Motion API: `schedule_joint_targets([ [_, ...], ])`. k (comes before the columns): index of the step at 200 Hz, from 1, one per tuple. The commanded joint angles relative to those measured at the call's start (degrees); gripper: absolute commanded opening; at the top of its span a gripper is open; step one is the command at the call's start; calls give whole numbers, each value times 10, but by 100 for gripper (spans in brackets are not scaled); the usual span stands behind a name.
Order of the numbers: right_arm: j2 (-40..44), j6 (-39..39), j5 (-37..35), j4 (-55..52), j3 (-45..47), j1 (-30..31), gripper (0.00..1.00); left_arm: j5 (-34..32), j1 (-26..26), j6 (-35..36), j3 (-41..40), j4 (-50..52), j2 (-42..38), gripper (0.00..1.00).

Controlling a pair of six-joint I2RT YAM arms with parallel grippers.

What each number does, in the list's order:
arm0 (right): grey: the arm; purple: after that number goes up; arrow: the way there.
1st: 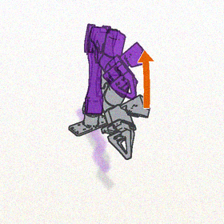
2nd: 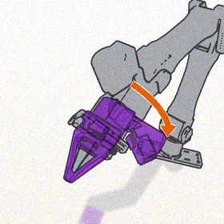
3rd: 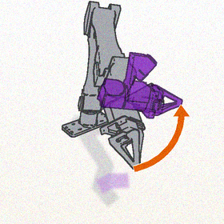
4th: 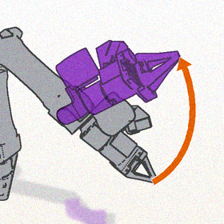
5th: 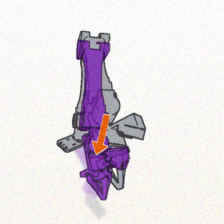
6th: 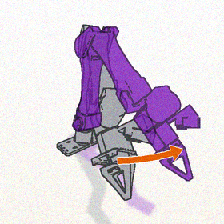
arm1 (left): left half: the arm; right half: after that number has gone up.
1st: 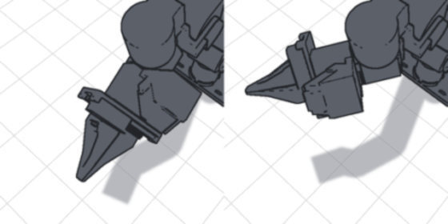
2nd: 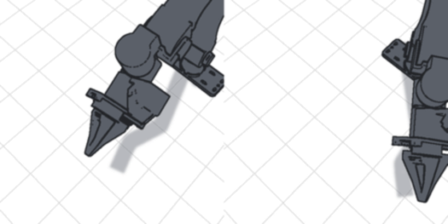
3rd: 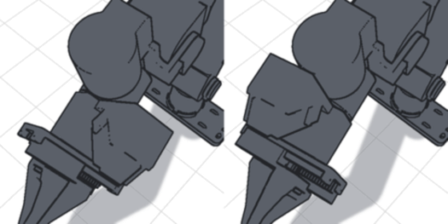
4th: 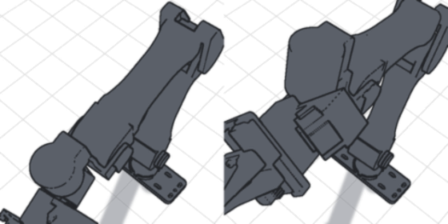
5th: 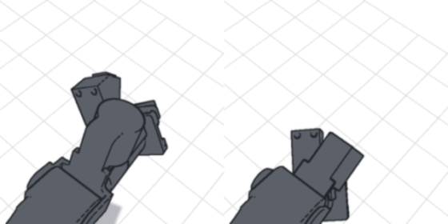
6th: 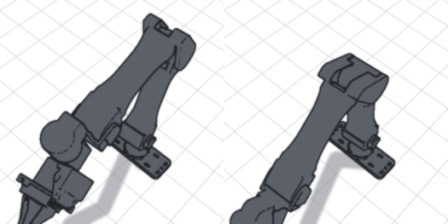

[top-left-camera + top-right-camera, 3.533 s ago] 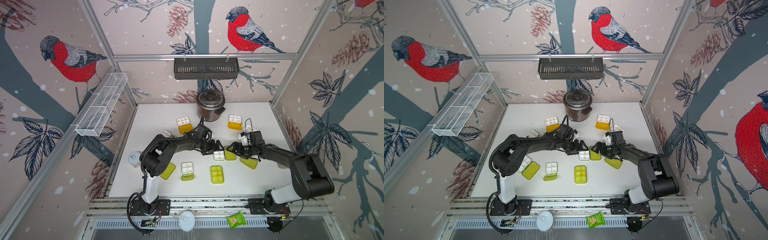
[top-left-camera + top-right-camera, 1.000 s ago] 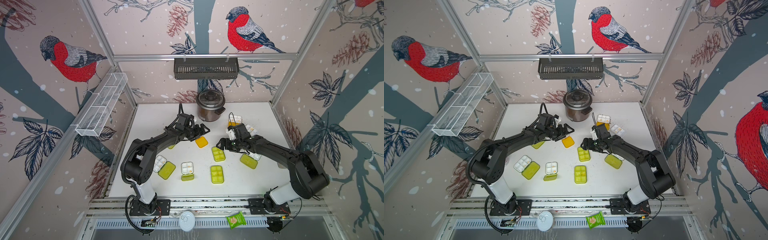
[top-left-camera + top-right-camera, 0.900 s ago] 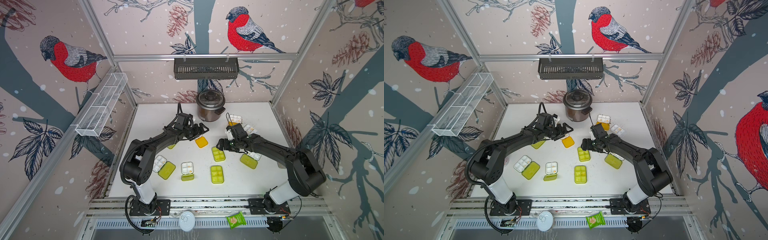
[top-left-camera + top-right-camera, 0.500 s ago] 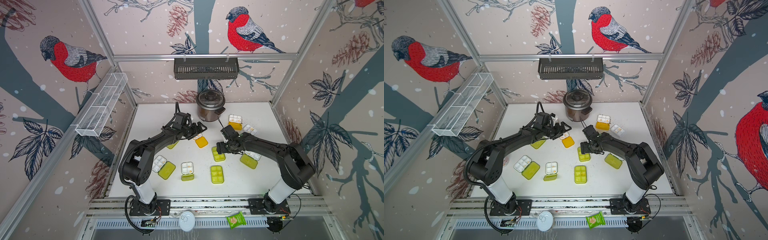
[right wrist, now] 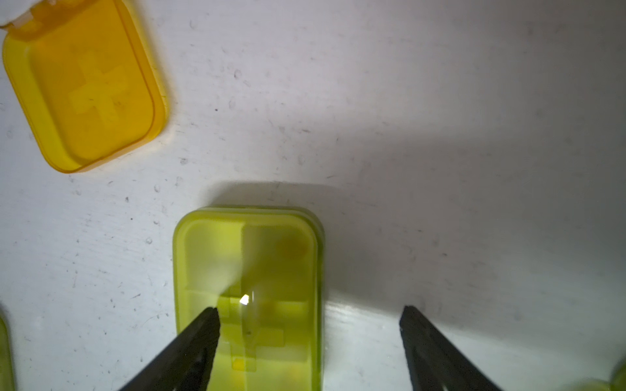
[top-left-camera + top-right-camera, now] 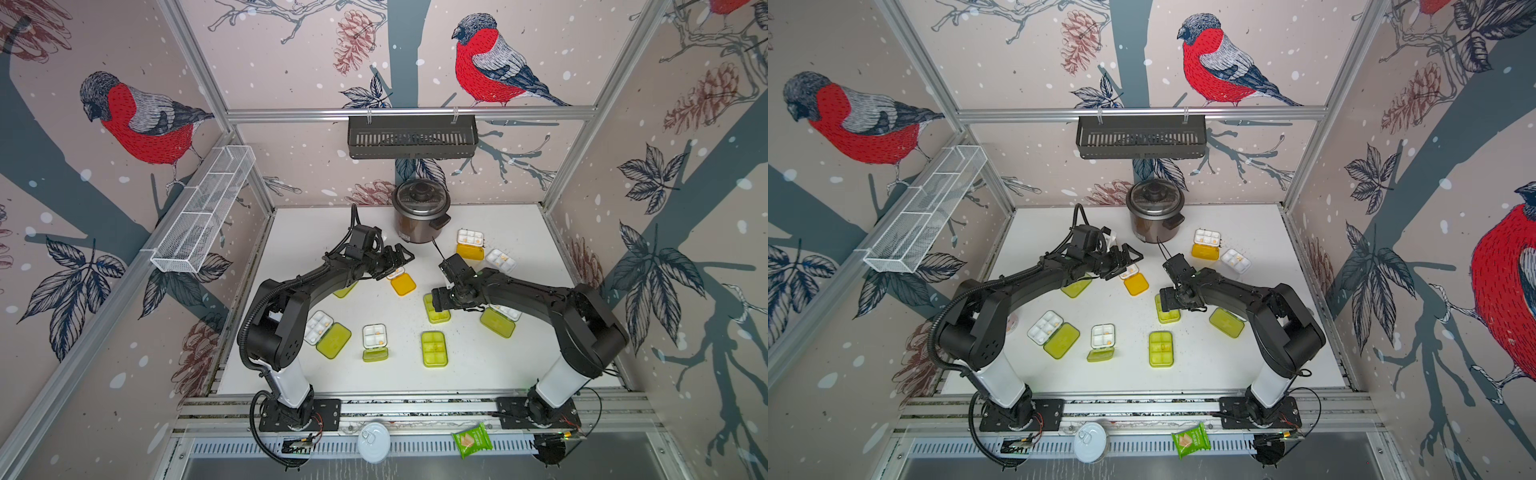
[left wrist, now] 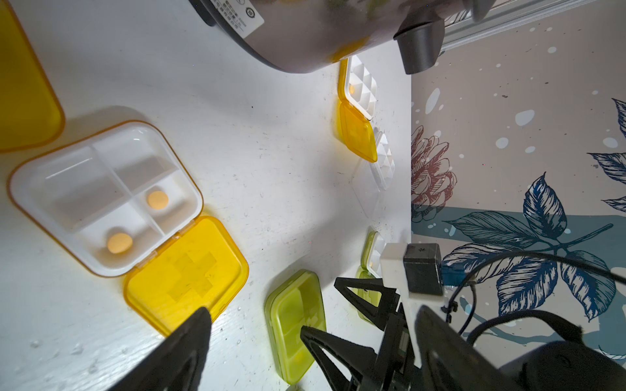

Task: Close pillboxes
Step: Close the lid on the pillbox, then pick up the pillbox at the center of the board.

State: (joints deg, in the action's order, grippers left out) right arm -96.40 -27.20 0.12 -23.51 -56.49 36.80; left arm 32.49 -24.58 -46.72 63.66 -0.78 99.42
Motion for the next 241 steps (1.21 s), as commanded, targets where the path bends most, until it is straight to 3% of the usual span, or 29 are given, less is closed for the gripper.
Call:
schedule_joint_targets([
  [1, -4, -2, -20, -18, 8, 1, 84, 5, 0, -4, -2, -12, 0, 93],
  [47, 1, -10, -31, -16, 10, 7, 84, 6, 0, -4, 0, -12, 0, 93],
  [125, -44, -18, -54, -23, -71, 39, 94, 4, 1, 0, 1, -9, -7, 93],
  [241, -96, -38, -87, -23, -81, 66, 85, 10, 0, -2, 0, -12, -12, 93],
])
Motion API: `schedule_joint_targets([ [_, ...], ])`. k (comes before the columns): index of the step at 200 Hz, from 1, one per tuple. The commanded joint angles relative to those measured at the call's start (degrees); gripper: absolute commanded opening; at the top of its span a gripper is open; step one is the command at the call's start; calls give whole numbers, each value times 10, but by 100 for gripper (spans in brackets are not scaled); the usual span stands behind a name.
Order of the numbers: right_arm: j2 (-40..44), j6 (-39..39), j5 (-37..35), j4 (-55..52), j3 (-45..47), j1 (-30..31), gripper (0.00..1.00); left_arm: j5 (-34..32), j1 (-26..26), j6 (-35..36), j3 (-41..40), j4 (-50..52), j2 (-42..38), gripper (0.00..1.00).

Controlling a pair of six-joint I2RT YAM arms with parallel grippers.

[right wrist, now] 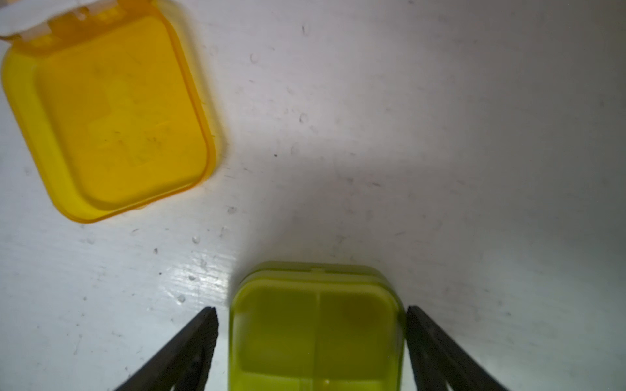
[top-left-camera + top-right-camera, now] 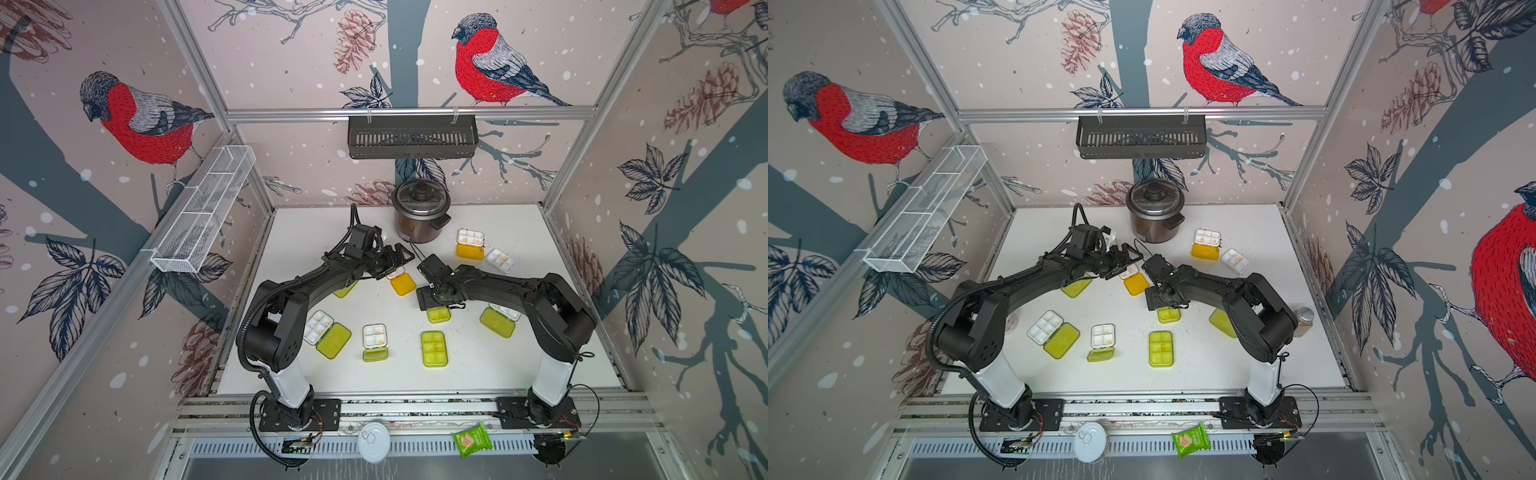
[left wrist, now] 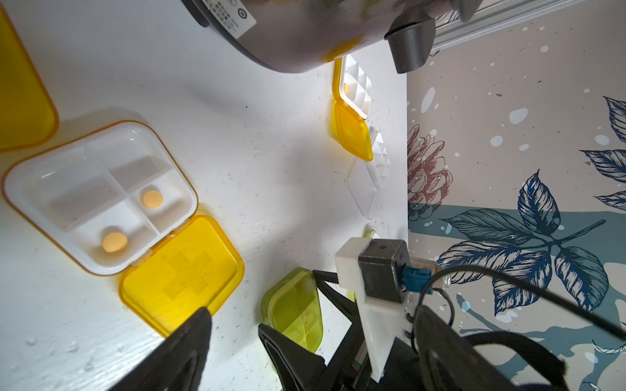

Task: Close pillboxes
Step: Pick up the pillbox at the center of the board.

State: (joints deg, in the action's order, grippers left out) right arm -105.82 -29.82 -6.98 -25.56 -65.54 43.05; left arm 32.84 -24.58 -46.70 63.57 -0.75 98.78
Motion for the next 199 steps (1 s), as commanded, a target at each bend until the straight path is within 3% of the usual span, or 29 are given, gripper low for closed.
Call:
schedule_joint_targets([
  [1, -1, -12, -16, -2, 10, 3, 85, 6, 0, -2, 1, -12, -6, 92],
  [68, 15, -25, -39, 11, 30, 4, 74, 6, 1, -1, 1, -13, -6, 93],
  [137, 100, -35, -74, 2, 56, -3, 72, 9, 2, -3, 2, -12, -6, 93],
  [199, 226, -102, -58, -15, 184, 16, 71, 6, 2, -2, 1, -12, -12, 93],
])
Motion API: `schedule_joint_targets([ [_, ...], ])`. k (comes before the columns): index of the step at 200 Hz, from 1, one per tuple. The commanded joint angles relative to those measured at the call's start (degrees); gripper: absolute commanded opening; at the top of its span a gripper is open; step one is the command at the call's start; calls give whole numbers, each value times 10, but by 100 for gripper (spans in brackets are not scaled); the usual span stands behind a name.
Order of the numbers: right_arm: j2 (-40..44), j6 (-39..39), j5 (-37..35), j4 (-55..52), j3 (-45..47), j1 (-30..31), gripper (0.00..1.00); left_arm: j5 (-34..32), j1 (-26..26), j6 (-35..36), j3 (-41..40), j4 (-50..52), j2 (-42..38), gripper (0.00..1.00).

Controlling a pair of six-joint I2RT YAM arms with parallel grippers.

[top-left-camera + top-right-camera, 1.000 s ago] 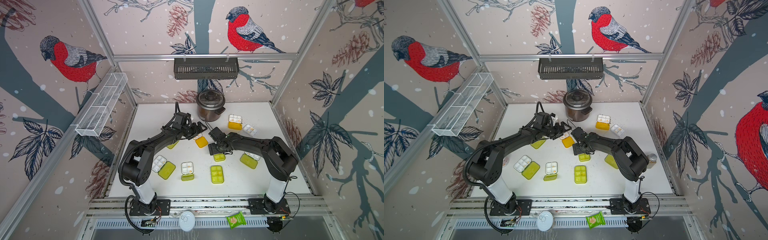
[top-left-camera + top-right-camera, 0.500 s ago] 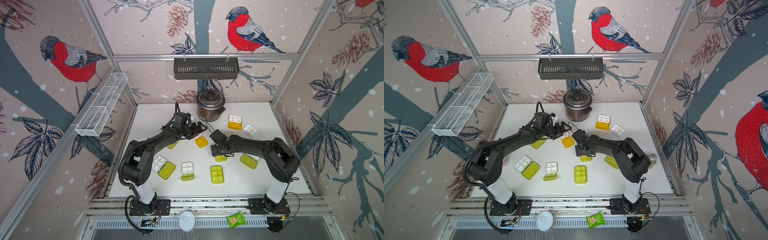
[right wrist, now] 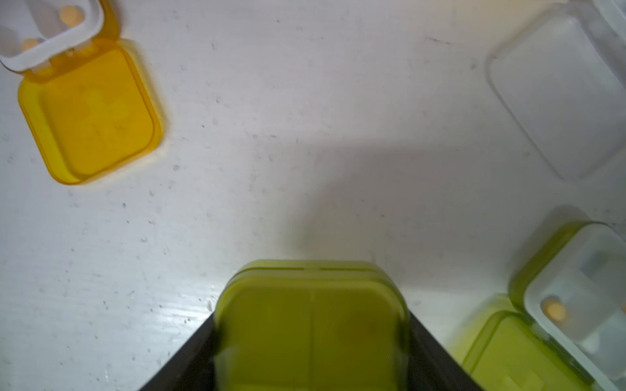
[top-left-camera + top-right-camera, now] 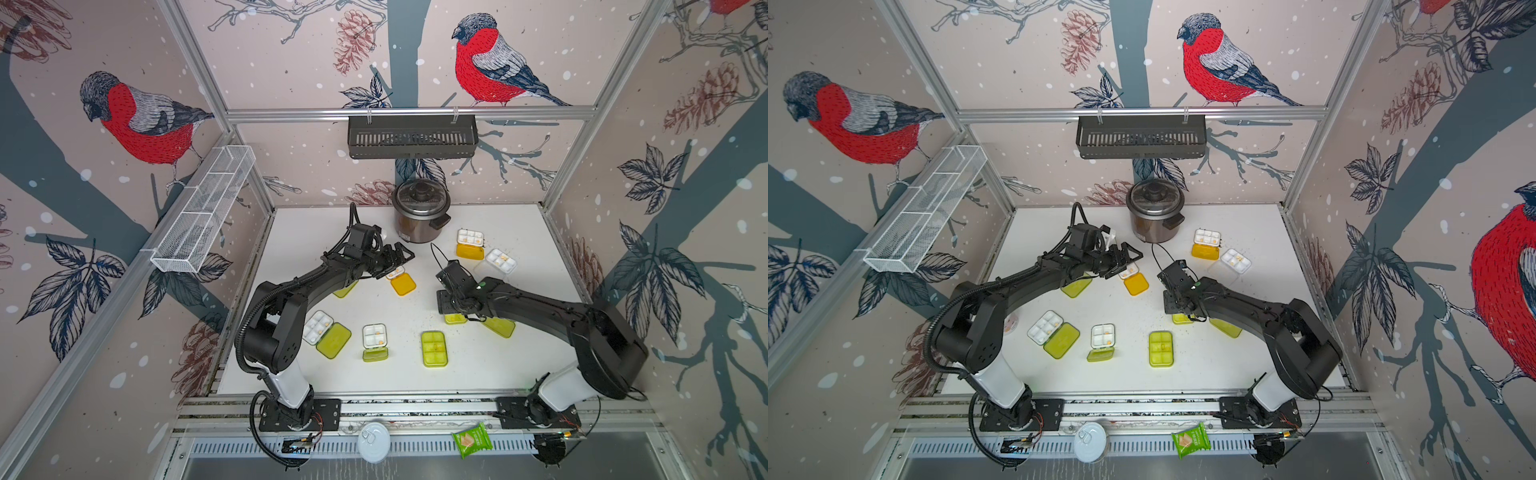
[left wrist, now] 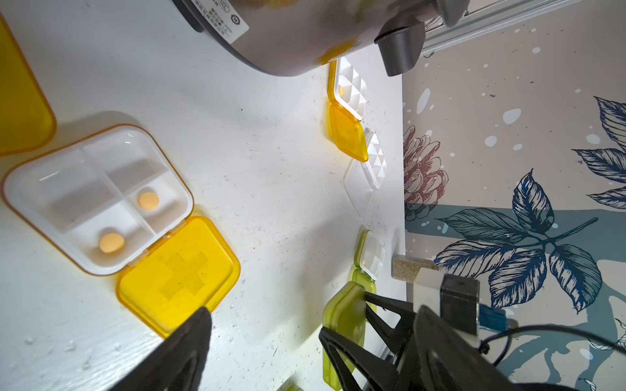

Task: Close pillboxes
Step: Pick up the pillbox at the center of the board, then place the pillbox at the center of the board.

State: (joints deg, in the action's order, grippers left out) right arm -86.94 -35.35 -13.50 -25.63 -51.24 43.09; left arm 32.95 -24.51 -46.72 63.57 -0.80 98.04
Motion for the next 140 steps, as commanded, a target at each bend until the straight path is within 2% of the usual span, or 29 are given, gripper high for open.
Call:
schedule_joint_targets([
  [1, 39, -48, 7, -14, 44, 17, 71, 5, 1, -2, 1, -12, -5, 93],
  [41, 99, -112, 14, -20, 108, 61, 71, 6, 1, -3, -1, -14, -8, 93],
  [87, 122, -174, 17, -2, 163, 108, 71, 7, 1, -6, -2, -17, -8, 92],
  [140, 121, -188, 4, 21, 190, 111, 72, 5, 1, -5, -3, -17, -8, 92],
])
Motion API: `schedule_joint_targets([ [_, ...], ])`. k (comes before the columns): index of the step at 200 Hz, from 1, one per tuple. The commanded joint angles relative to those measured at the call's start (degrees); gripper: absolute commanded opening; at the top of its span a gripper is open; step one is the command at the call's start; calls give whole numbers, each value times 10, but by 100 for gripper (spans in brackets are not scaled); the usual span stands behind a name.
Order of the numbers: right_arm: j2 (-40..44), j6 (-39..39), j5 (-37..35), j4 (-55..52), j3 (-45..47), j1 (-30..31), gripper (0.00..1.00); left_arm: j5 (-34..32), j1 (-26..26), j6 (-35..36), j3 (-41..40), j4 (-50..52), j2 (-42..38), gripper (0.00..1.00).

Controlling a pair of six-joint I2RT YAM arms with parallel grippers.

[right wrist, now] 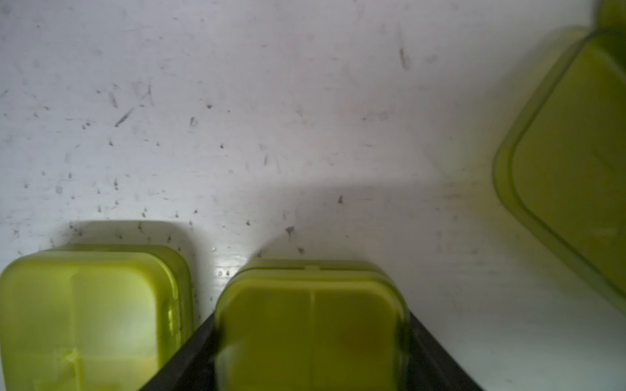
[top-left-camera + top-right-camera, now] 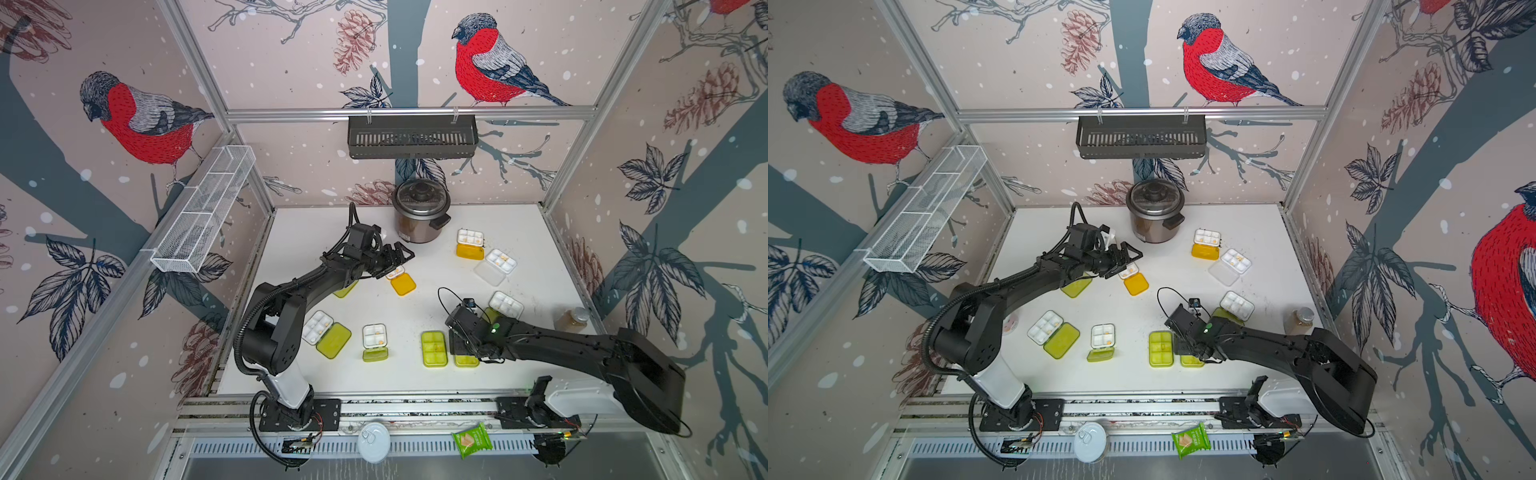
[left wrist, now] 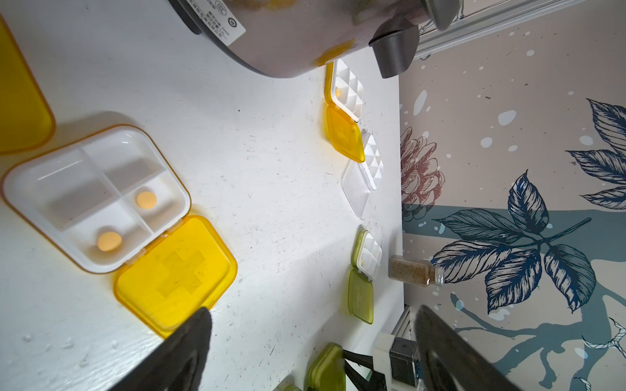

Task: Close pillboxes
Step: Place the pillbox at the center of the board.

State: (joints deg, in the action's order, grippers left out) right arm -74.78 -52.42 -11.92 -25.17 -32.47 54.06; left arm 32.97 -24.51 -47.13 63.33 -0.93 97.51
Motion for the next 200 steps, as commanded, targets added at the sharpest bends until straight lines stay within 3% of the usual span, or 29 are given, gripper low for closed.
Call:
schedule_joint_targets([
  [1, 0, -18, -12, 17, 3, 1, 72, 5, 1, -1, 0, -16, -3, 92],
  [43, -11, -20, -1, 47, 26, 2, 74, 4, 1, 1, 0, -15, -2, 92],
  [98, -4, -28, 0, 33, 13, 11, 84, 5, 1, 4, 2, -13, 1, 92],
  [200, 60, -44, -65, -103, -101, 22, 86, -22, 21, 35, 19, 14, -46, 92],
])
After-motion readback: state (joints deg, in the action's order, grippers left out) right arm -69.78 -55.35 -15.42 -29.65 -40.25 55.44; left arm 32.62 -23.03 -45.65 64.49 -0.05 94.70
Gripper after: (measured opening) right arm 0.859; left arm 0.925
